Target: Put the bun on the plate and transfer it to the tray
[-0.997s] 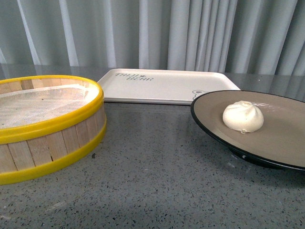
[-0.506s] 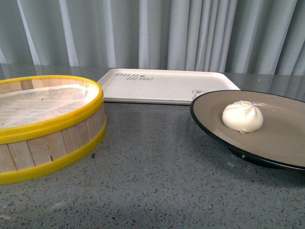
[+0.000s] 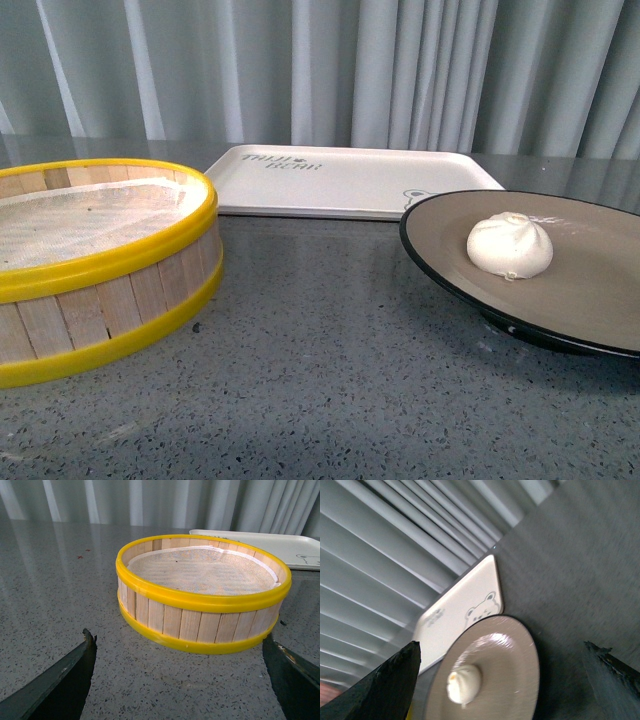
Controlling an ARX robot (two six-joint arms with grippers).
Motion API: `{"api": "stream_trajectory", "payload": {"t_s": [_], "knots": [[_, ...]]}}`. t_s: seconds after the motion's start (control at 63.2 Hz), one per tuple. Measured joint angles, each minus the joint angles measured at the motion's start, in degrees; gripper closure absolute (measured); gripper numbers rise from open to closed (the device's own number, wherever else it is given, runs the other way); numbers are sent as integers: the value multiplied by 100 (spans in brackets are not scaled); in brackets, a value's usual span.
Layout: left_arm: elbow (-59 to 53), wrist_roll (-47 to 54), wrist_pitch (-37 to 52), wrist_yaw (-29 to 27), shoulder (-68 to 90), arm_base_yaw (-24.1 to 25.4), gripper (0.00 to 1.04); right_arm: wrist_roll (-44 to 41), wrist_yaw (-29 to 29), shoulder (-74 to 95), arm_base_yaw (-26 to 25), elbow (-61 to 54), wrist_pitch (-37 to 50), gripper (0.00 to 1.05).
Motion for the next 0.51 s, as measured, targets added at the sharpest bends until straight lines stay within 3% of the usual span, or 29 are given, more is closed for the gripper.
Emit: {"api": "stream_trajectory", "payload": {"t_s": [0.206,0.348,0.506], "knots": [[0,0,0,0,0,0,7,1910,-1108,442,-435,120,-686,8],[0,0,0,0,0,0,7,2275,-1351,940,-734,118,-629,8],[0,0,0,0,0,0,7,2396,-1239,1746,-608,262,-249,8]]}}
